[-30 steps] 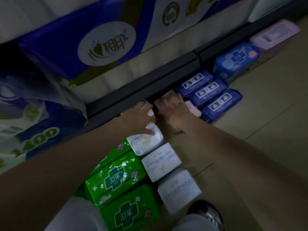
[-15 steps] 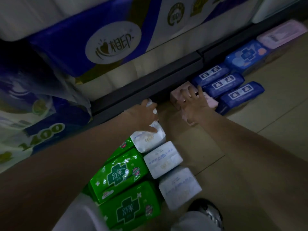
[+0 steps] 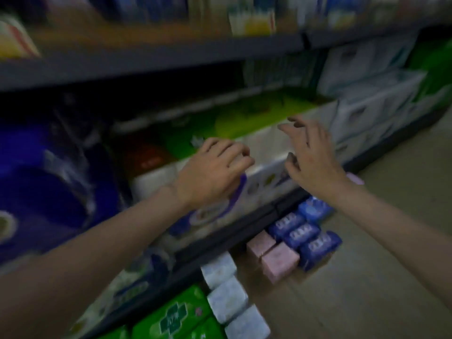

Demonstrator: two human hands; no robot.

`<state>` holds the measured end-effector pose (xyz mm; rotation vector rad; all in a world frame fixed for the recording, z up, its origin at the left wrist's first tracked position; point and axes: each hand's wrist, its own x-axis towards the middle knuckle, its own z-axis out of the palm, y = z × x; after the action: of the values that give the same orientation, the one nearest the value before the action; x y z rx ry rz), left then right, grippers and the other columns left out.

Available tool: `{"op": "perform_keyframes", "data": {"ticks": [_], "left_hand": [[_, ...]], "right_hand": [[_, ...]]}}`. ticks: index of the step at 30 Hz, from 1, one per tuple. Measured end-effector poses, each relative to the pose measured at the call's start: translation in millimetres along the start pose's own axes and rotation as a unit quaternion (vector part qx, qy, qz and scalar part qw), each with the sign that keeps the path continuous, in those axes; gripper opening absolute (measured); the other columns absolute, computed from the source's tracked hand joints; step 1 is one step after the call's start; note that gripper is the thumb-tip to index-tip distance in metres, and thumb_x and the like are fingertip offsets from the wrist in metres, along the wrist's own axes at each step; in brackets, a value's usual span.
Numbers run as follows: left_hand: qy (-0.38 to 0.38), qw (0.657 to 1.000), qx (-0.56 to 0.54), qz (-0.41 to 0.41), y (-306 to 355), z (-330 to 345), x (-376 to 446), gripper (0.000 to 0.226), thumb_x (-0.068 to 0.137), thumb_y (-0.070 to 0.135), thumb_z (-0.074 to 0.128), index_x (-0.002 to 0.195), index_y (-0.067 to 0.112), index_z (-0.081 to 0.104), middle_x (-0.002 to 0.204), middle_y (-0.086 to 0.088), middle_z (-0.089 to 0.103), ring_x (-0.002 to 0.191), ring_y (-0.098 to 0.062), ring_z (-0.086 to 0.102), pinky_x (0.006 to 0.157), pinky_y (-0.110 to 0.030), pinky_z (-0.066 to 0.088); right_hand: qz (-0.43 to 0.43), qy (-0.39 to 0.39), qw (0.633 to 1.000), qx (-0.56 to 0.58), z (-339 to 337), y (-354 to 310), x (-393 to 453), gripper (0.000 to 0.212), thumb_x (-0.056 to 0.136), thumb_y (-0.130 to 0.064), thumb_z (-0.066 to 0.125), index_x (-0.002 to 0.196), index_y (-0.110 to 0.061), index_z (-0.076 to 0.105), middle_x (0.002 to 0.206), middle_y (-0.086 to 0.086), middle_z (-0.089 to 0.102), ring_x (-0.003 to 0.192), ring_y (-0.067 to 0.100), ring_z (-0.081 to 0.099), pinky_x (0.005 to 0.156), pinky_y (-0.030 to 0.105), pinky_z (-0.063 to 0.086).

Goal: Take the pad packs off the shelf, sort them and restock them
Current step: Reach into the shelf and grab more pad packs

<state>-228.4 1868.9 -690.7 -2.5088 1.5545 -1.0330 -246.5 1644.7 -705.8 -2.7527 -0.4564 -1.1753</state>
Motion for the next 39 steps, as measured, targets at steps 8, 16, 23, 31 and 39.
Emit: {"op": "perform_keyframes", "data": {"ticks": [8,16,23,31,39], "left_hand": [[0.086,0.977,0.139,-0.138,-89,-152,43,0.031,0.076,0.019,0.045,0.100,0.010,0.062,0.107,-0.011,0.060,0.098,-0.027,0.047,0.081,-0.037,0.032],[-0.006,0.908,0.181,-0.379,-161,-222,-2,0.029,0.093,0.028,0.047,0.121,0.027,0.055,0.128,-0.002,0.042,0.119,-0.028,0.038,0.098,-0.043,0.027],[-0.095,0.824,0.230,-0.508,-216,-271,-60,0.040,0.094,0.032,0.046,0.134,0.034,0.043,0.136,-0.002,0.038,0.125,-0.027,0.038,0.099,-0.042,0.031],[-0.130,0.780,0.228,-0.568,-278,-275,-92,0.061,0.095,0.027,0.046,0.148,0.032,0.017,0.151,-0.004,0.023,0.138,-0.029,0.023,0.108,-0.046,0.027],[-0.215,0.732,0.249,-0.596,-318,-246,-108,0.085,0.092,0.032,0.051,0.149,0.016,-0.010,0.158,-0.001,0.001,0.144,-0.026,-0.001,0.114,-0.044,0.012]], "right_hand": [[-0.039,0.110,0.992,0.043,-77,-69,169,0.052,0.073,-0.010,0.056,0.124,-0.007,0.047,0.128,0.021,0.044,0.111,0.038,0.046,0.090,0.047,0.040],[-0.120,-0.042,0.987,0.103,-53,-134,284,0.070,0.084,-0.024,0.061,0.144,-0.014,0.028,0.153,0.008,0.018,0.137,0.027,0.023,0.108,0.041,0.027],[-0.143,-0.124,0.982,0.019,-9,-210,373,0.091,0.085,-0.027,0.065,0.150,-0.019,0.002,0.159,0.004,-0.002,0.145,0.024,0.002,0.116,0.044,0.004],[0.047,-0.118,0.979,0.158,24,-218,381,0.077,0.088,-0.046,0.057,0.147,-0.019,0.015,0.142,0.009,0.043,0.127,0.027,0.041,0.107,0.041,0.032],[-0.150,-0.232,0.955,0.105,29,-261,401,0.095,0.083,-0.017,0.067,0.151,-0.016,-0.001,0.158,0.003,0.004,0.144,0.020,0.009,0.117,0.035,0.012]]}}
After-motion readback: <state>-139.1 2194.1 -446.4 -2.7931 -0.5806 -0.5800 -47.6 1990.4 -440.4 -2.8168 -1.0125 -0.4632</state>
